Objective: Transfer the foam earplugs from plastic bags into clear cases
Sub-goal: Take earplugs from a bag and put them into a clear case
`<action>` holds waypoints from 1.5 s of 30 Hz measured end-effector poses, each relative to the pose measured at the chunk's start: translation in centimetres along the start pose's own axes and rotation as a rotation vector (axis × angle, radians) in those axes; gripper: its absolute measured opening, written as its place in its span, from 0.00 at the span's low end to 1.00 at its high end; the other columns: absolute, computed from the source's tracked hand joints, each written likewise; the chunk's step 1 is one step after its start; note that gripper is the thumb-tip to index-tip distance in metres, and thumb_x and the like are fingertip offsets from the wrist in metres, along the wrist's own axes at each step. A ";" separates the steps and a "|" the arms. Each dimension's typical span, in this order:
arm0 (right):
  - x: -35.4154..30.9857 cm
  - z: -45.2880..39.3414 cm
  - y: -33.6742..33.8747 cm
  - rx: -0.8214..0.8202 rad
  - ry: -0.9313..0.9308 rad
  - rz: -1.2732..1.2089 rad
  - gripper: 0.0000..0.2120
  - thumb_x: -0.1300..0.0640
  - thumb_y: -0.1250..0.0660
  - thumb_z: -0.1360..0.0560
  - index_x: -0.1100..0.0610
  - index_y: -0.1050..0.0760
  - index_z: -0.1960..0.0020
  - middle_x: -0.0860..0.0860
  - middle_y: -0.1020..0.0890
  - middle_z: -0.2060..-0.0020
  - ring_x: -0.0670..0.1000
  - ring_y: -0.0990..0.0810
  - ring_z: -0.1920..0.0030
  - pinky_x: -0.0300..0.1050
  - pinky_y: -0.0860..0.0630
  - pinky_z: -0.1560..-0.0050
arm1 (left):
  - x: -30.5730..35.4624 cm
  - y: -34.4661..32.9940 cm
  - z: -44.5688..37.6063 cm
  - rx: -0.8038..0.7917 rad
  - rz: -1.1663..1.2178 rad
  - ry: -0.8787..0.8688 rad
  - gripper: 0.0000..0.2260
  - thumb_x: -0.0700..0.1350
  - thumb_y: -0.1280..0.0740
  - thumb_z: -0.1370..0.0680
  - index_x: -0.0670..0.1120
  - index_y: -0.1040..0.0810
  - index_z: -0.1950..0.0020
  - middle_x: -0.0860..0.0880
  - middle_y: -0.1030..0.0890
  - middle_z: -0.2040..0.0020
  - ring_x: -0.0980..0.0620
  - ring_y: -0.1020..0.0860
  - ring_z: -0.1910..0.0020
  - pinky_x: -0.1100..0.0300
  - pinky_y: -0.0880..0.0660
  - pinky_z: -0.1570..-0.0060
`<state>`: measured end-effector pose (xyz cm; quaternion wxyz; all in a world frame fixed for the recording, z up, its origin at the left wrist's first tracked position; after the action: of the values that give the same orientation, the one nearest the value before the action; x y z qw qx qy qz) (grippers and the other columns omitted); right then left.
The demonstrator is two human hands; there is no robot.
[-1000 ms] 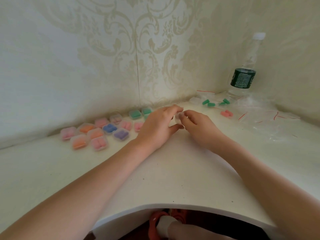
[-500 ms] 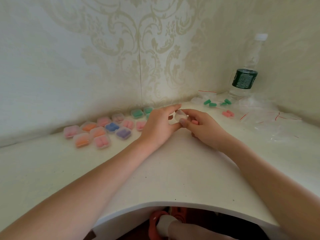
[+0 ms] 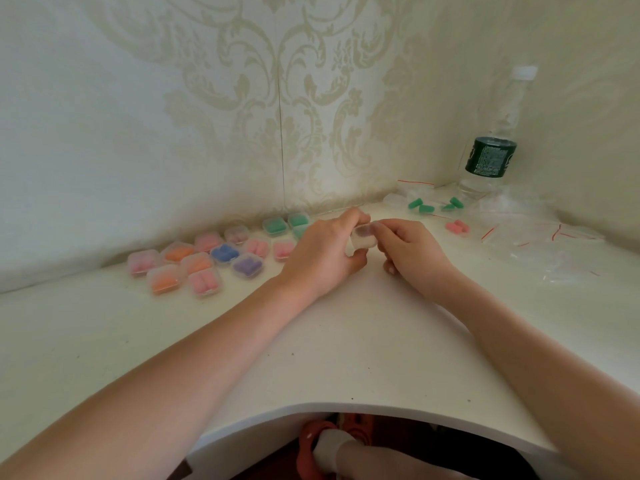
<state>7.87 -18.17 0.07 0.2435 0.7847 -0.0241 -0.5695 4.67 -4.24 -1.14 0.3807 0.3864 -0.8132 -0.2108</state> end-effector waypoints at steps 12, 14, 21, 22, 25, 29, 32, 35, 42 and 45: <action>0.4 -0.6 1.0 0.110 -0.043 0.019 0.16 0.59 0.45 0.20 0.55 0.19 0.55 0.48 0.34 0.70 0.46 0.35 0.71 0.43 0.32 0.68 | 0.6 0.2 -0.3 0.048 0.428 0.344 0.11 0.38 0.32 0.28 0.49 0.30 0.50 0.44 0.18 0.53 0.48 0.17 0.56 0.48 0.20 0.55; 0.6 -0.7 1.2 0.119 -0.044 0.084 0.16 0.56 0.44 0.20 0.53 0.19 0.57 0.48 0.32 0.71 0.48 0.35 0.72 0.45 0.32 0.66 | 0.8 0.5 -0.2 -0.040 0.679 0.511 0.09 0.36 0.33 0.25 0.46 0.30 0.52 0.39 0.18 0.55 0.47 0.16 0.60 0.52 0.18 0.59; 0.2 -0.9 1.8 0.195 -0.102 -0.005 0.18 0.55 0.48 0.21 0.50 0.19 0.52 0.37 0.33 0.65 0.41 0.32 0.58 0.45 0.32 0.45 | 0.9 0.2 -0.4 0.008 0.860 0.716 0.11 0.33 0.31 0.26 0.43 0.33 0.54 0.36 0.19 0.54 0.47 0.17 0.67 0.58 0.20 0.66; -0.2 -0.8 2.0 0.230 -0.081 -0.051 0.19 0.57 0.49 0.22 0.50 0.19 0.50 0.37 0.33 0.66 0.40 0.32 0.58 0.43 0.32 0.43 | 0.8 0.0 -0.4 0.050 0.845 0.730 0.13 0.34 0.31 0.26 0.44 0.35 0.55 0.36 0.19 0.53 0.48 0.17 0.69 0.58 0.20 0.67; -1.1 -0.3 2.1 0.255 0.081 0.040 0.19 0.62 0.50 0.20 0.51 0.23 0.41 0.38 0.31 0.68 0.39 0.30 0.61 0.20 0.38 0.49 | 0.3 -0.3 -0.5 0.132 0.821 0.754 0.14 0.35 0.30 0.25 0.45 0.37 0.55 0.35 0.20 0.54 0.48 0.18 0.72 0.58 0.20 0.70; -1.4 0.1 1.6 0.156 0.167 0.023 0.12 0.60 0.41 0.20 0.51 0.31 0.38 0.49 0.32 0.66 0.46 0.32 0.67 0.27 0.33 0.58 | 0.4 0.0 -0.7 0.162 0.931 0.778 0.11 0.33 0.34 0.24 0.42 0.29 0.44 0.42 0.22 0.60 0.51 0.18 0.71 0.62 0.20 0.66; -1.0 -0.2 1.4 0.152 0.124 -0.092 0.10 0.58 0.31 0.24 0.52 0.31 0.48 0.45 0.28 0.68 0.41 0.30 0.70 0.35 0.29 0.63 | 0.3 0.1 -0.7 0.125 0.934 0.760 0.03 0.34 0.34 0.24 0.37 0.24 0.51 0.42 0.20 0.61 0.50 0.17 0.66 0.63 0.20 0.63; -0.9 -0.4 1.2 0.136 0.115 -0.090 0.08 0.57 0.27 0.28 0.53 0.26 0.54 0.46 0.27 0.67 0.44 0.30 0.68 0.38 0.29 0.64 | 0.5 -0.1 -0.6 0.122 0.860 0.755 0.04 0.38 0.31 0.24 0.39 0.23 0.57 0.40 0.18 0.59 0.49 0.17 0.65 0.63 0.20 0.65; -0.9 -0.1 1.2 0.149 0.239 0.043 0.08 0.58 0.28 0.27 0.48 0.25 0.54 0.45 0.26 0.68 0.40 0.31 0.70 0.28 0.33 0.66 | 1.1 0.5 -0.7 0.015 0.967 0.820 0.05 0.36 0.32 0.24 0.38 0.23 0.59 0.44 0.18 0.65 0.49 0.17 0.67 0.62 0.21 0.68; -1.0 0.1 1.5 0.215 0.231 0.032 0.10 0.56 0.31 0.25 0.48 0.33 0.55 0.53 0.18 0.62 0.42 0.26 0.69 0.29 0.31 0.66 | 1.2 0.5 -0.9 0.015 0.929 0.856 0.06 0.35 0.32 0.24 0.39 0.24 0.61 0.44 0.19 0.70 0.51 0.18 0.71 0.63 0.21 0.71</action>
<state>7.80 -19.16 1.55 0.1683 0.8660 -0.0694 -0.4657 4.60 -4.95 0.28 0.7214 0.0459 -0.6732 0.1555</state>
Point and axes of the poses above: each hand's wrist, its own z-axis away from the middle knuckle, its own y-axis out of the back of the hand, x = y × z, the point moved 1 cm from there along -z, towards the middle knuckle
